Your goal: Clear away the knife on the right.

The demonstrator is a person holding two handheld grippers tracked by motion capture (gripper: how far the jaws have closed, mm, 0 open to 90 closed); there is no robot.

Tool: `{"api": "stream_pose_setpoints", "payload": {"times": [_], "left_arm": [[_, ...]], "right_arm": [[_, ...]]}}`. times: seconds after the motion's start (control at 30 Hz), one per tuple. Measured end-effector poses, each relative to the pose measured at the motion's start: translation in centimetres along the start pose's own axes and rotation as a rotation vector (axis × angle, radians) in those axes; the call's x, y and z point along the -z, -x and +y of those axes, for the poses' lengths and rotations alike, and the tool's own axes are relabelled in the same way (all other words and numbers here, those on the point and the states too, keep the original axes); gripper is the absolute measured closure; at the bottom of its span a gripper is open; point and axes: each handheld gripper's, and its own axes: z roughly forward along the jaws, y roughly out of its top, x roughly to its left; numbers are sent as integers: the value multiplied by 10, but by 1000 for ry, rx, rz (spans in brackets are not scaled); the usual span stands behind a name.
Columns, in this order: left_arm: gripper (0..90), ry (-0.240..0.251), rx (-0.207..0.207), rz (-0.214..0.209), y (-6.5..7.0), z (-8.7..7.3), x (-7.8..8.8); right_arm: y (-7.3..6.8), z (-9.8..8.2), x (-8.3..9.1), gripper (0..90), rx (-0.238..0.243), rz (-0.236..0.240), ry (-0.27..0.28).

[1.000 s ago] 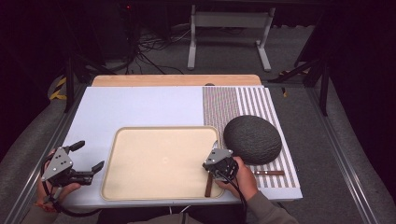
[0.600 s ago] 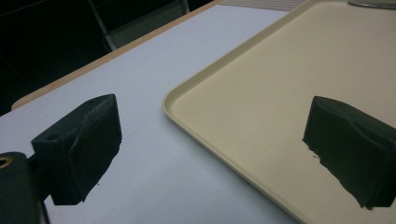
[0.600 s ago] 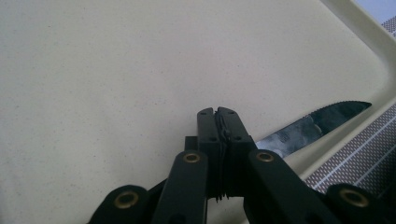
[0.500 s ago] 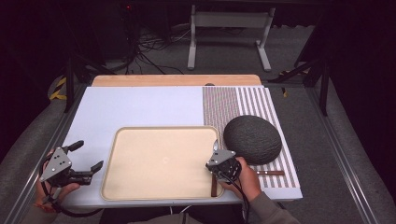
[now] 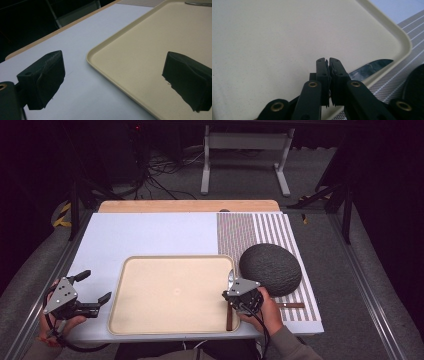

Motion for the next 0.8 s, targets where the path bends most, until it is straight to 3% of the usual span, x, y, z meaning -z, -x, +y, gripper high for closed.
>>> {"api": "stream_pose_setpoints", "payload": {"times": [0.5, 0.8], "left_arm": [[53, -7, -8, -26, -1, -1, -2], [58, -9, -4, -41, -2, -2, -3]], "right_arm": [[16, -3, 17, 805, -47, -71, 119], [21, -4, 23, 742, -58, -114, 159]]}}
